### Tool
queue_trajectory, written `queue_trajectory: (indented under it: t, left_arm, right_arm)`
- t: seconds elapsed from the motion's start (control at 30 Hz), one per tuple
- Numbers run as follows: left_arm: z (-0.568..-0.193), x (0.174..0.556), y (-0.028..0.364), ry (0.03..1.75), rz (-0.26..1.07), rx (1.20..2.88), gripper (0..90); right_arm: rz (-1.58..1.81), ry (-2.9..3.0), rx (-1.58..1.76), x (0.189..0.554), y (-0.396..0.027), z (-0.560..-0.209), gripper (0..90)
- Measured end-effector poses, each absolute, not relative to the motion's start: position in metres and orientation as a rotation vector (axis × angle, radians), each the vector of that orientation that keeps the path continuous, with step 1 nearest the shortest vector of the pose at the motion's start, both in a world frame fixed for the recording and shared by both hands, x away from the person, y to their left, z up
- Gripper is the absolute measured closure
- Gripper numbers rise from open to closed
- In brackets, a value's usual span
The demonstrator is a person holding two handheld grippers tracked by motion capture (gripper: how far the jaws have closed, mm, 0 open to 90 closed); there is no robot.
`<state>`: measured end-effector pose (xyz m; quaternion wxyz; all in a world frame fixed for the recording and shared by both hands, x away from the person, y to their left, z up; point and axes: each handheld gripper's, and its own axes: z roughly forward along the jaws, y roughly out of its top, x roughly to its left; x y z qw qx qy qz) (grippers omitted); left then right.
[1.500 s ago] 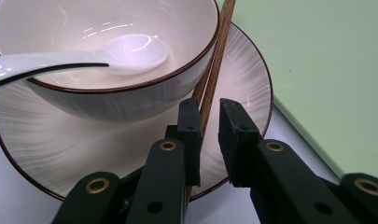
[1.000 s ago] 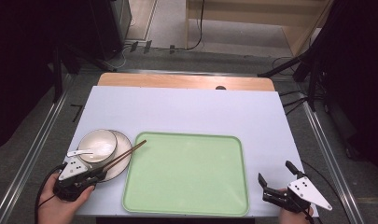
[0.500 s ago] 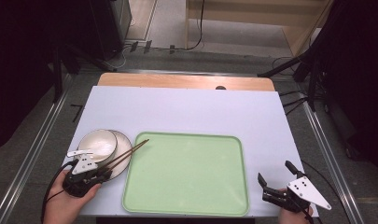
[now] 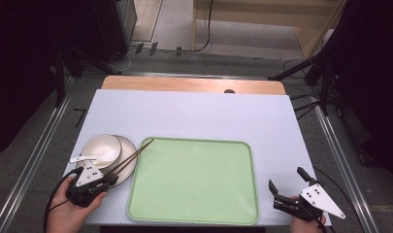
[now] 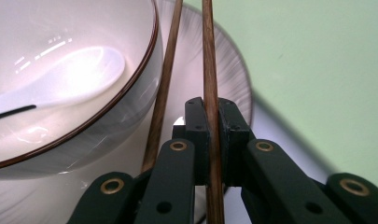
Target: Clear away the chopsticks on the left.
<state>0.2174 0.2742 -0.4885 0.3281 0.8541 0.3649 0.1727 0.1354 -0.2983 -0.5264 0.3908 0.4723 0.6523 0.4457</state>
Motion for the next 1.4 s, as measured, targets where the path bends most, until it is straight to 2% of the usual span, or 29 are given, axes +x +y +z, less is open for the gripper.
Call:
queue_trajectory:
  t: [0.27, 0.7, 0.83, 1.07, 1.3, 1.4]
  left_arm:
    - [-0.482, 0.204, 0.247, 0.911, 0.388, 2.200, 84.5]
    - [-0.508, 0.200, 0.175, 0.914, 0.234, 2.200, 84.5]
    - [-0.517, 0.202, 0.169, 0.928, 0.233, 2.243, 84.3]
    - [-0.519, 0.202, 0.171, 0.942, 0.224, 2.225, 83.6]
    - [-0.519, 0.200, 0.170, 0.940, 0.218, 2.220, 76.2]
    - [-0.518, 0.204, 0.170, 0.955, 0.202, 2.193, 69.1]
  right_arm:
    - [1.149, 1.654, 1.197, 0.135, -0.299, -0.526, 1.6]
    - [1.160, 1.646, 1.198, 0.136, -0.300, -0.527, 1.6]
    - [1.163, 1.646, 1.198, 0.136, -0.300, -0.527, 1.6]
    - [1.165, 1.648, 1.203, 0.136, -0.300, -0.527, 1.6]
    - [1.163, 1.652, 1.199, 0.136, -0.299, -0.527, 1.6]
    - [1.163, 1.651, 1.202, 0.136, -0.299, -0.527, 1.6]
